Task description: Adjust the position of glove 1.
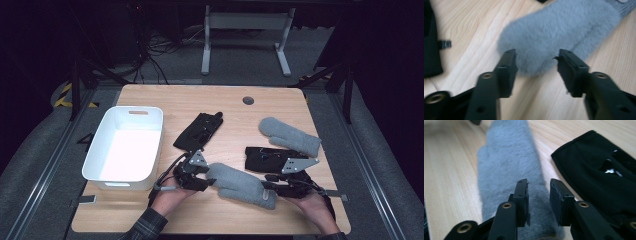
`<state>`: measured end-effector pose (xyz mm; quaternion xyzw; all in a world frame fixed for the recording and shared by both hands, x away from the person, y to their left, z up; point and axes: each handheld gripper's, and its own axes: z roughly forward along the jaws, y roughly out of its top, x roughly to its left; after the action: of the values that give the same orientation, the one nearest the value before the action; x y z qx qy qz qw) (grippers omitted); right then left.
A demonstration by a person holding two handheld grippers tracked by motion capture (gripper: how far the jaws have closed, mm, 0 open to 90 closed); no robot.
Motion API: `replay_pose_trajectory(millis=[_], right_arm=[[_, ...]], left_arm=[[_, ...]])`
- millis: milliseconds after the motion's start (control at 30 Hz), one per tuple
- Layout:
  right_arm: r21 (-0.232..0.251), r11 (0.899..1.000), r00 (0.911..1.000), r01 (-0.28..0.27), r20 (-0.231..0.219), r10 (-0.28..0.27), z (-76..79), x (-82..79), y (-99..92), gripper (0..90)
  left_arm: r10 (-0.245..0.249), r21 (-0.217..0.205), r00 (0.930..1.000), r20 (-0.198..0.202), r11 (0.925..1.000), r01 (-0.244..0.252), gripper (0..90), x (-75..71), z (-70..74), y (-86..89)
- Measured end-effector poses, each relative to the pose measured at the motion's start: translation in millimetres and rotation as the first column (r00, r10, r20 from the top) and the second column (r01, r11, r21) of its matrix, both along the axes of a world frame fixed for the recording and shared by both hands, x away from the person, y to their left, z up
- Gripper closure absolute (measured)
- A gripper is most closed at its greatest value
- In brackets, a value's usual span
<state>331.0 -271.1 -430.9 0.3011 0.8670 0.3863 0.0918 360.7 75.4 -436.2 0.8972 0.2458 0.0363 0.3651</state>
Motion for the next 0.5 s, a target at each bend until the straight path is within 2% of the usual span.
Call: replay_pose_trajectory(millis=[167, 300, 367, 500], right_arm=[[-0.009, 1.000, 0.9995, 0.021, 0.023, -0.021, 3.9, 9.8, -5.7, 60.8], [-0.009, 0.999, 0.9989, 0.032, 0.035, -0.032, 7.1, 17.9, -11.3, 56.7], [-0.002, 0.999, 0.9978, 0.042, 0.052, -0.042, 9.4, 23.1, -15.5, 56.6], [0.005, 0.998, 0.9956, 0.064, 0.068, -0.064, 14.4, 33.9, -22.9, 57.1]], left_arm=[[0.043, 0.025, 0.9988, 0.025, 0.9988, -0.043, 30.7, -10.7, -11.3, 12.3], [0.051, 0.051, 0.9984, 0.022, 0.9973, -0.052, 21.2, -15.0, -19.7, 16.3], [0.048, 0.079, 0.9986, 0.022, 0.9956, -0.050, 17.7, -15.3, -23.5, 17.2], [0.043, 0.090, 0.9987, 0.026, 0.9949, -0.045, 14.2, -14.1, -26.3, 16.6]])
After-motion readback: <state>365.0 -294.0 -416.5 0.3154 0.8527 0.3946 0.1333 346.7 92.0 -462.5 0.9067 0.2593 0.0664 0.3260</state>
